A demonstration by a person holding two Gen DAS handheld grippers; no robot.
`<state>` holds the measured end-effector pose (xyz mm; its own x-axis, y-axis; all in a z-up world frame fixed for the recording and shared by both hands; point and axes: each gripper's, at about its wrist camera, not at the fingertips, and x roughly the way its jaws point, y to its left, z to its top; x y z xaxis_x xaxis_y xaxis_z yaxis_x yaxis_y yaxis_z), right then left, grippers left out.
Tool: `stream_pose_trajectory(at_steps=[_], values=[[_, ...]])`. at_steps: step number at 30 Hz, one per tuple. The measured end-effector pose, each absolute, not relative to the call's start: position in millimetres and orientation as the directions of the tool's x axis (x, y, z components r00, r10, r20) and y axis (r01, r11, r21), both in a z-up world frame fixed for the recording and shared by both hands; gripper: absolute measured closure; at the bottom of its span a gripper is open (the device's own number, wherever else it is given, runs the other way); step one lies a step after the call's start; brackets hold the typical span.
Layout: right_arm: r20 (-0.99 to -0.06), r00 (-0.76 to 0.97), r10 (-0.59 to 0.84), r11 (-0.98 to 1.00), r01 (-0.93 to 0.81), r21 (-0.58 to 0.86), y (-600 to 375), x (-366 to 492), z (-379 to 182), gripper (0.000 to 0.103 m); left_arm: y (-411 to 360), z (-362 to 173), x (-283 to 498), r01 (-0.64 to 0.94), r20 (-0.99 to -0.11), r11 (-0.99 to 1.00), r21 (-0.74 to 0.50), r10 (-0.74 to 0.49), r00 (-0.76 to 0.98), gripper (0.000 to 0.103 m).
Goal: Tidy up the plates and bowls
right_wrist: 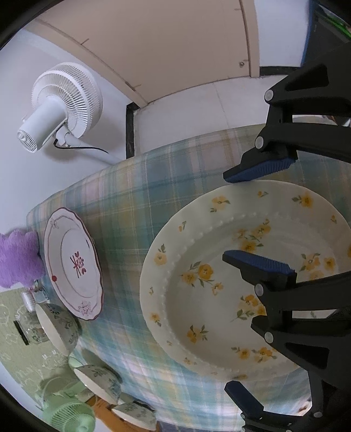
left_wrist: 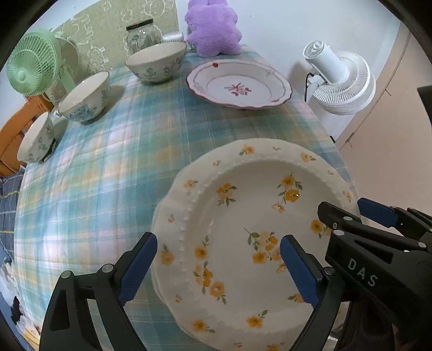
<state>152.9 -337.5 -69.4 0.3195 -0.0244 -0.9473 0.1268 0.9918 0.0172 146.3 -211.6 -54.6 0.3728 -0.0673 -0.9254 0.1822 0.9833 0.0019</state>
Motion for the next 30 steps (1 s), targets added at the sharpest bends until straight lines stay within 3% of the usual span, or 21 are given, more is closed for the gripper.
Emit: stream_pose_trajectory(at_steps=[9,23,30], values=[[-0.906,0.423,-0.030,0.985,0.169,0.046,-319.0,137.5,-26.4,0.026,-177.6,-19.1,148.6,0.205,-0.896,0.979,-0.018,-0.107,0.431,0.005],[-0.833,0.552,-0.044,0.976,0.202,0.083,-276.5,147.6,25.6,0.026,-149.2,21.3,176.4,0.317,-0.844,0.949,-0.007,-0.176,0.507,0.003],[-0.815,0.578,-0.033,0.984,0.161,0.075,-285.6,175.1,40.0,0.026,-155.4,26.2,206.7,0.284,-0.830,0.959,-0.014,-0.169,0.531,0.004]])
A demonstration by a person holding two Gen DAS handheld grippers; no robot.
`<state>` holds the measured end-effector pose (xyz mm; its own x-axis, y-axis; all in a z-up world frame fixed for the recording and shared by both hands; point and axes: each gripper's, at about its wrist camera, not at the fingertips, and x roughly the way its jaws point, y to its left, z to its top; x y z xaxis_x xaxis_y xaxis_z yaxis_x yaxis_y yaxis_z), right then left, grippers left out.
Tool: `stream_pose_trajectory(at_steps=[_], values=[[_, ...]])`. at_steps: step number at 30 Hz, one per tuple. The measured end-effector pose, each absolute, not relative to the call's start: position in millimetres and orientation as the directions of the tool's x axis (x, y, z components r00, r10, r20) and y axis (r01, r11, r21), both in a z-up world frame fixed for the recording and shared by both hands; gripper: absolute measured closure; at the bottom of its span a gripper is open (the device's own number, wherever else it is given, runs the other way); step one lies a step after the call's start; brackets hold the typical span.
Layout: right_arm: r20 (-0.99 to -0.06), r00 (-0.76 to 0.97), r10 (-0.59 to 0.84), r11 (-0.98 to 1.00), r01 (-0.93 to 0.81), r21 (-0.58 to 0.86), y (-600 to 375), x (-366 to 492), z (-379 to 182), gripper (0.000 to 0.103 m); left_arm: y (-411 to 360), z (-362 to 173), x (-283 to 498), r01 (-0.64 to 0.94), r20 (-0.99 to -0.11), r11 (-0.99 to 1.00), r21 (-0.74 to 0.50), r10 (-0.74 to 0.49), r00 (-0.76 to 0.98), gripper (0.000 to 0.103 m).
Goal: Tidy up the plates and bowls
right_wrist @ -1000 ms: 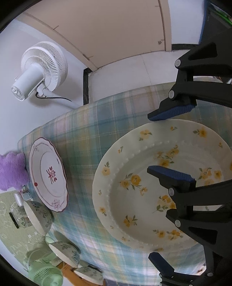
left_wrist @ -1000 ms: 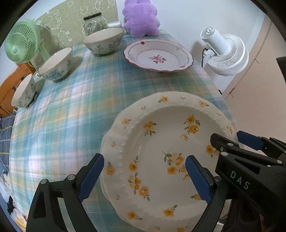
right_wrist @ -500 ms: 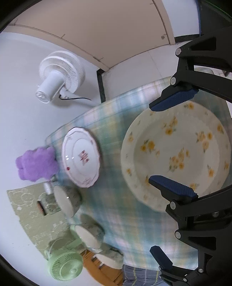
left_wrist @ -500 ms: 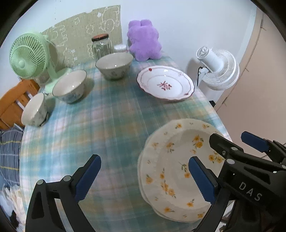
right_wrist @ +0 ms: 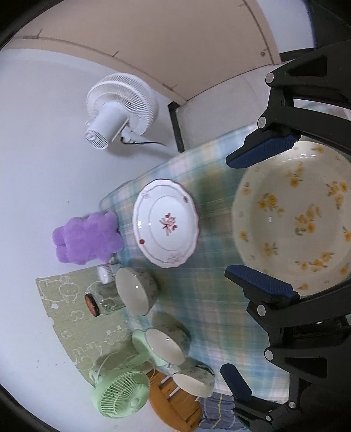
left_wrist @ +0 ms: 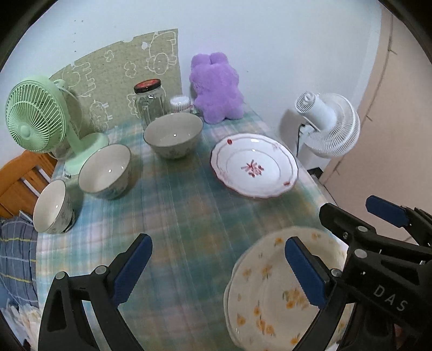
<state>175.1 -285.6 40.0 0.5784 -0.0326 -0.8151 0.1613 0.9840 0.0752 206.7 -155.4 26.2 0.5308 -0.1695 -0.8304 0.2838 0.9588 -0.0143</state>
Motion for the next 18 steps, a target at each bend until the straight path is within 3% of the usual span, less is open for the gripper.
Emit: stream_pose_trajectory(at_steps=[18], values=[[-0.832,0.555,0.004,0.998,0.045,0.035,-339.6,288.6,6.1,0.026,-212.7,-18.2,303.5,0.145,-0.849,0.989,0.023,-0.058,0.526,0.012]])
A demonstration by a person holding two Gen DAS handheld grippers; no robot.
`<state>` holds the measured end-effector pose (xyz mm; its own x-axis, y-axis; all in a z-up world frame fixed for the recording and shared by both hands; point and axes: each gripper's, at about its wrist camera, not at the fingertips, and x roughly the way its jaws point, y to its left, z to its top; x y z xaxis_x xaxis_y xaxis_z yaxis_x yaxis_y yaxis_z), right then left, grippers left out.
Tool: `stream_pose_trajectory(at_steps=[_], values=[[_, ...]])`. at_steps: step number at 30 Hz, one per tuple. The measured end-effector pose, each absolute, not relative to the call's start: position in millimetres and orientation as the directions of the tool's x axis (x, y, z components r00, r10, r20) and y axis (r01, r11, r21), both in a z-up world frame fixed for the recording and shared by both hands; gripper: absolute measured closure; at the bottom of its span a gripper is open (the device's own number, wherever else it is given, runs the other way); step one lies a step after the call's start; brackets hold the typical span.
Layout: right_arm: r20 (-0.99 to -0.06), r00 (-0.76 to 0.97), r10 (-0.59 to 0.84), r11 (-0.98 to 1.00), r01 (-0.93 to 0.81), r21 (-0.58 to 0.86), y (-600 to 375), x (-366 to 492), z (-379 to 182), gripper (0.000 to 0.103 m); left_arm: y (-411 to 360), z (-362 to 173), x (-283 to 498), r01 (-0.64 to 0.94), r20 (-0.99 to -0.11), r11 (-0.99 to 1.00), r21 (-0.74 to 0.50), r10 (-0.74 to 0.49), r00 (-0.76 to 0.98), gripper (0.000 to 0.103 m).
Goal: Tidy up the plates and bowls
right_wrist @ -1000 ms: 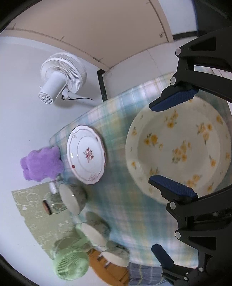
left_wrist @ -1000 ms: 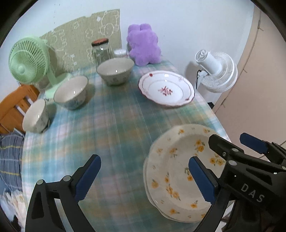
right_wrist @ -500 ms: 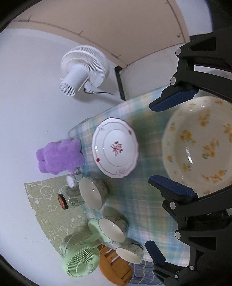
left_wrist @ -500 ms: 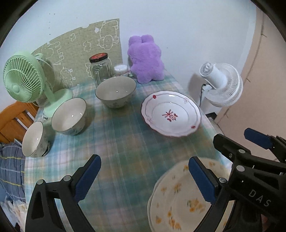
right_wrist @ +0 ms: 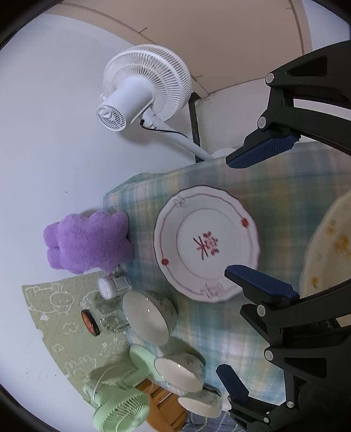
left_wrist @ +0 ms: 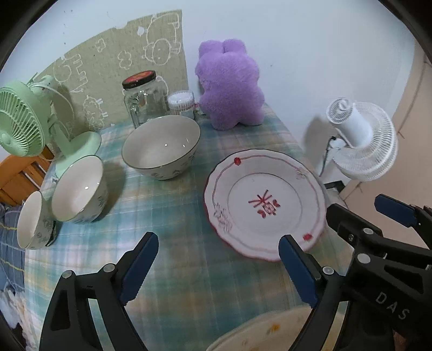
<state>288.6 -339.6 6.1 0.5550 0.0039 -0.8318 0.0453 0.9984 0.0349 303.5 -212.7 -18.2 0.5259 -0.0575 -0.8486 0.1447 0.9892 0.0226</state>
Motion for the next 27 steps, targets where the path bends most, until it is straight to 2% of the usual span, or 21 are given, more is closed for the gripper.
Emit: stream_pose_trajectory(at_steps=[4,12,18,21,24,27], values=[[-0.840,0.542,0.019,0.998,0.035,0.045,-349.2,313.2,-12.8,0.026,-222.6,-36.0,322.9,0.130,-0.860,0.991,0.034,-0.038,0.510,0.017],[-0.861,0.507,0.050,0.997,0.029,0.075,-357.0,353.9,-49.9,0.026,-229.3,-69.8,357.3,0.104,-0.876,0.994,0.038,-0.018,0.482,0.019],[-0.880,0.470,0.072,0.994,0.038,0.102,-362.0,371.8,-76.7,0.027,-230.8,-89.2,370.7,0.098,-0.895,0.994,0.045,-0.003,0.446,0.026],[-0.887,0.455,0.080,0.994,0.026,0.103,-359.5,377.5,-84.0,0.035,-231.1,-96.9,373.8,0.104,-0.906,0.994,0.027,-0.020,0.423,0.036],[-0.889,0.453,0.061,0.996,0.027,0.083,-357.3,379.9,-86.8,0.037,-231.9,-97.5,373.5,0.105,-0.903,0.994,0.013,-0.033,0.428,0.043],[-0.893,0.448,0.049,0.997,0.037,0.073,-358.4,379.9,-85.8,0.041,-232.6,-97.2,373.1,0.105,-0.904,0.994,0.012,-0.034,0.426,0.044]])
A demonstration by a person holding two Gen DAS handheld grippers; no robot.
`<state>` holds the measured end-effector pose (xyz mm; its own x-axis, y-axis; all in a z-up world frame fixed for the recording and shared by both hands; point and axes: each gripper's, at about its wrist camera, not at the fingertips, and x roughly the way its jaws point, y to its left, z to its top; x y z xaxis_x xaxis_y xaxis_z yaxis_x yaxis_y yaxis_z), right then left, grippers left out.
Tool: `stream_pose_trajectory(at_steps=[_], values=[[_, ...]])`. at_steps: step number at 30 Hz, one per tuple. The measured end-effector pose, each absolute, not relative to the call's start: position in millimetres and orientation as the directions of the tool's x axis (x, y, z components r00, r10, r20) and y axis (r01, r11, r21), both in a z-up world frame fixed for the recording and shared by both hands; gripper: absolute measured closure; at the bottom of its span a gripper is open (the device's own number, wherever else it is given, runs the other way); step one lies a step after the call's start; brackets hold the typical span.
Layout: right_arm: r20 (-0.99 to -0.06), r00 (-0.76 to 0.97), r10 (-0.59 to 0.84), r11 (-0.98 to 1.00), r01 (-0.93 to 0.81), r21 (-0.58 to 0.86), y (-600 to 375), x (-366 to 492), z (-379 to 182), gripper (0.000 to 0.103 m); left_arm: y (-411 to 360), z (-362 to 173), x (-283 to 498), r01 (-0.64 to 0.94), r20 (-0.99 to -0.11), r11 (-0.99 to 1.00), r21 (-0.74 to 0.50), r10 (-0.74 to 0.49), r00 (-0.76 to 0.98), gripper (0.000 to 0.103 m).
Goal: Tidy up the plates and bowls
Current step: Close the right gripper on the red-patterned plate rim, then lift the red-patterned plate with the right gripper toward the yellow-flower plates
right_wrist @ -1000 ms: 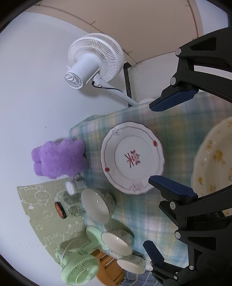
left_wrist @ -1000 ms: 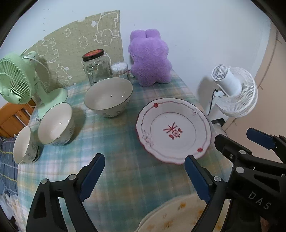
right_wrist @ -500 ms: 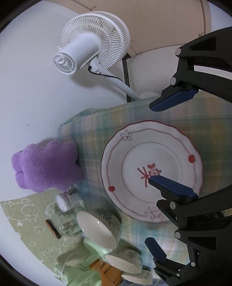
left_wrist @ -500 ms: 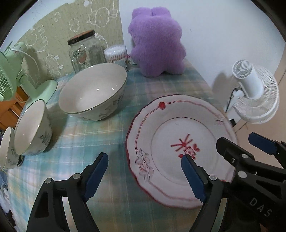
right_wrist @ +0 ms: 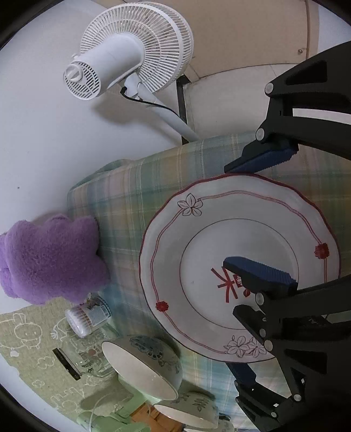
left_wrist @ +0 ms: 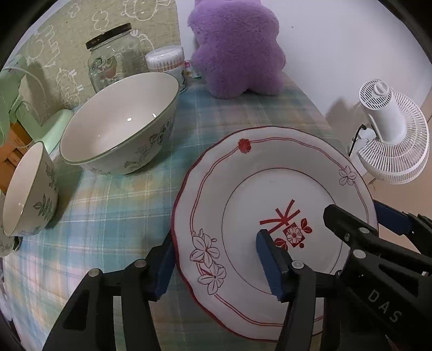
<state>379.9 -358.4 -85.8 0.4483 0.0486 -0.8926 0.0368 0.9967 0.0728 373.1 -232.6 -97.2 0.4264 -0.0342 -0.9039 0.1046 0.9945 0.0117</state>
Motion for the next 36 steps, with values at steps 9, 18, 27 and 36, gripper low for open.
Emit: stream_pose_trajectory(at_steps=[9,18,27,36], values=[[-0.909,0.412,0.063,0.995,0.048,0.091,-346.6,370.1,-82.6,0.044,-211.7,-93.9,361.1,0.081,-0.917,0.997,0.019,-0.015,0.399,0.044],[-0.923,0.368,0.110,0.992,0.023,0.127,-320.1,344.2,-81.9,0.044,-185.3,-94.8,330.3,0.022,-0.934,0.999,0.026,0.016,0.356,0.044],[-0.927,0.354,0.125,0.992,-0.024,0.125,-309.6,335.0,-82.9,0.044,-183.0,-96.4,323.8,0.017,-0.929,0.999,0.036,0.028,0.369,0.042],[-0.926,0.357,0.125,0.992,-0.049,0.115,-306.2,357.4,-94.8,0.044,-184.3,-99.8,339.7,0.022,-0.922,1.000,0.007,-0.002,0.388,0.030]])
